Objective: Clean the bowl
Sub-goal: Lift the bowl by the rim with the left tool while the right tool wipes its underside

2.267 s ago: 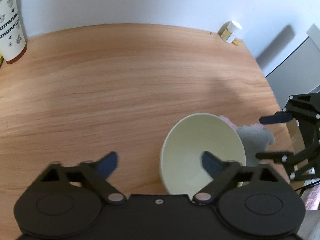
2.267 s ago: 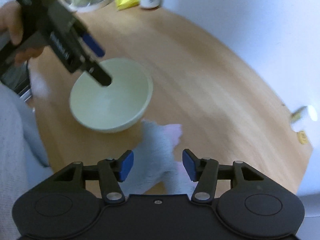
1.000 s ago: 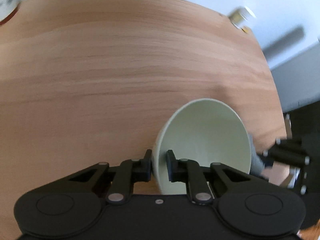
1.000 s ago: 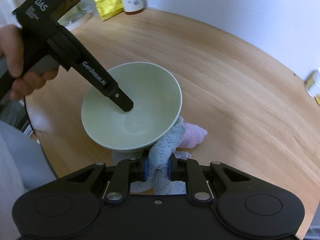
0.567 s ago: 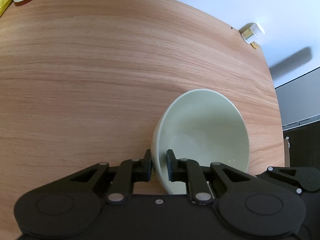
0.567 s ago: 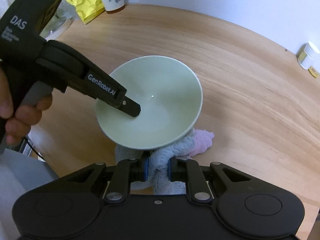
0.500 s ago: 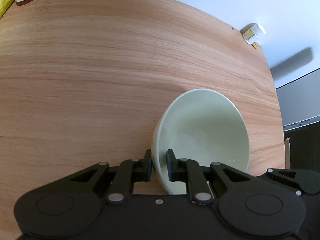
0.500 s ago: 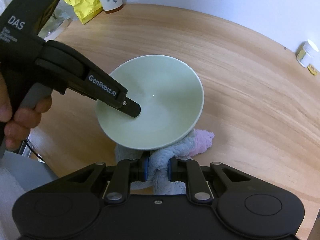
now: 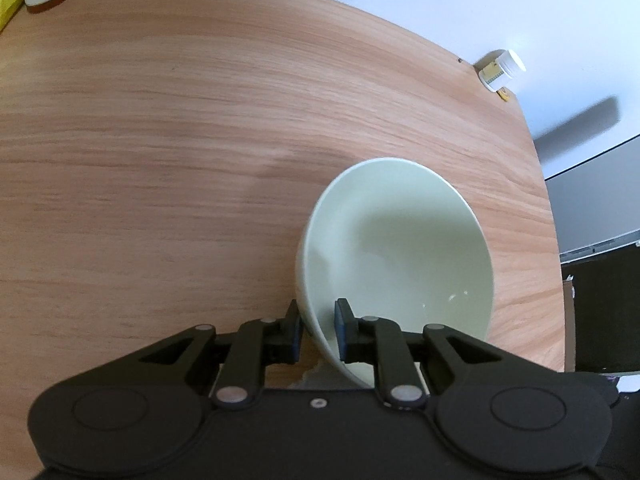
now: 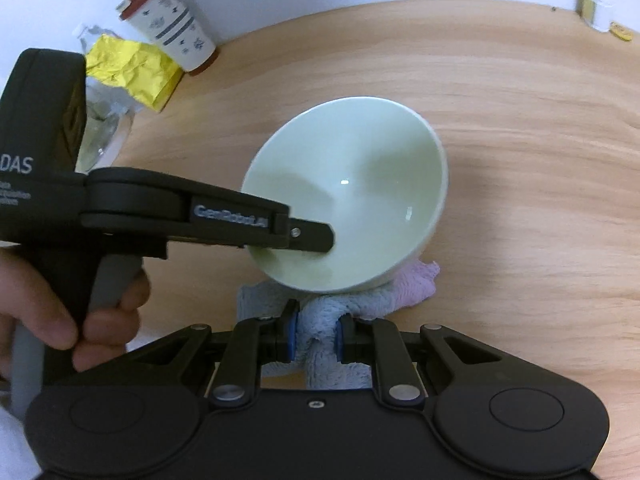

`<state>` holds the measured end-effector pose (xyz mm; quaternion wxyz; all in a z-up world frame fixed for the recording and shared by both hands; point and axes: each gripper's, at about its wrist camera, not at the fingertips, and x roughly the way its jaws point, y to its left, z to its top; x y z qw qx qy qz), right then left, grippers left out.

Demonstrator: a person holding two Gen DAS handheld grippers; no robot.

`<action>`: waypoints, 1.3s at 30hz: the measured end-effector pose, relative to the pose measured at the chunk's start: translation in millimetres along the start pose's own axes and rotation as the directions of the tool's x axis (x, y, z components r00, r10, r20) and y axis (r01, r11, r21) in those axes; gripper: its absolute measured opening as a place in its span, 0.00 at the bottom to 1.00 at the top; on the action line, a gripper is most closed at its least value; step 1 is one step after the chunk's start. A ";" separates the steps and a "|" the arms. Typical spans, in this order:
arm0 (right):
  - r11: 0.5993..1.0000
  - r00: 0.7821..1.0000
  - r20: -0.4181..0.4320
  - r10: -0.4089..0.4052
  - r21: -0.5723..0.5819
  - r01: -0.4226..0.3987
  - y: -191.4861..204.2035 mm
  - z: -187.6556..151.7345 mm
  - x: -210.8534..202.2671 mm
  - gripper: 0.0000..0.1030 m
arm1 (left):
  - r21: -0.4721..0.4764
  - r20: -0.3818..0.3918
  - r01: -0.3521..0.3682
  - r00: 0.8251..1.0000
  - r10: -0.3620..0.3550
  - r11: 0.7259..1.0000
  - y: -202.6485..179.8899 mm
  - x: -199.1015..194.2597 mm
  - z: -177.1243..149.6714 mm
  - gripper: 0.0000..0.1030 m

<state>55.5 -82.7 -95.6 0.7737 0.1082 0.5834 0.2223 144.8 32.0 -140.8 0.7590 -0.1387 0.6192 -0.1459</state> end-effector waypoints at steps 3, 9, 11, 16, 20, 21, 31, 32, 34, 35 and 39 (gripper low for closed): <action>1.000 1.000 0.013 -0.016 0.020 0.016 -10.1 -1.4 -8.9 0.19 | 0.024 -0.006 -0.017 1.000 0.017 1.000 -3.8 0.7 1.3 0.17; 0.998 0.998 0.052 -0.040 0.050 0.037 -39.7 1.3 -25.9 0.19 | 0.041 -0.012 -0.025 1.000 0.025 0.999 -0.6 0.8 6.5 0.16; 0.995 0.996 0.080 -0.035 0.095 0.027 -54.5 6.5 -33.0 0.19 | 0.041 -0.013 -0.026 1.000 0.027 0.999 0.4 0.6 6.9 0.15; 0.971 0.988 0.147 -0.041 0.240 0.004 -94.4 30.9 -49.6 0.19 | 0.036 -0.014 -0.037 0.999 0.038 0.999 1.4 0.2 9.6 0.14; 0.934 0.970 0.239 0.041 0.337 -0.123 -114.8 49.4 -58.2 0.19 | 0.026 -0.012 -0.041 0.999 0.041 0.999 2.7 -0.4 10.3 0.14; 0.933 0.971 0.232 0.053 0.334 -0.131 -115.3 53.8 -56.2 0.19 | 0.028 -0.012 -0.041 0.999 0.041 0.999 2.9 -0.7 9.8 0.14; 0.985 0.964 0.209 0.165 0.015 -0.172 -69.9 88.9 -60.1 0.19 | 0.023 -0.016 -0.038 0.999 0.038 0.999 5.9 -2.1 9.8 0.14; 0.986 0.967 0.194 0.163 -0.006 -0.165 -65.8 90.6 -57.9 0.19 | 0.014 -0.015 -0.033 0.999 0.033 0.999 7.4 -2.6 10.4 0.14; 0.983 0.978 0.134 0.160 -0.108 -0.146 -51.1 90.4 -46.7 0.19 | 0.013 -0.017 -0.028 0.999 0.028 1.000 8.4 -3.5 10.6 0.14; 0.981 0.980 0.120 0.162 -0.128 -0.146 -48.5 89.5 -43.8 0.19 | 0.016 -0.014 -0.028 1.000 0.028 0.999 8.9 -4.6 10.4 0.14; 0.959 0.984 -0.030 0.177 -0.219 -0.179 -36.4 91.0 -14.7 0.19 | 0.010 0.001 -0.028 1.000 0.028 1.000 10.8 -9.7 8.8 0.14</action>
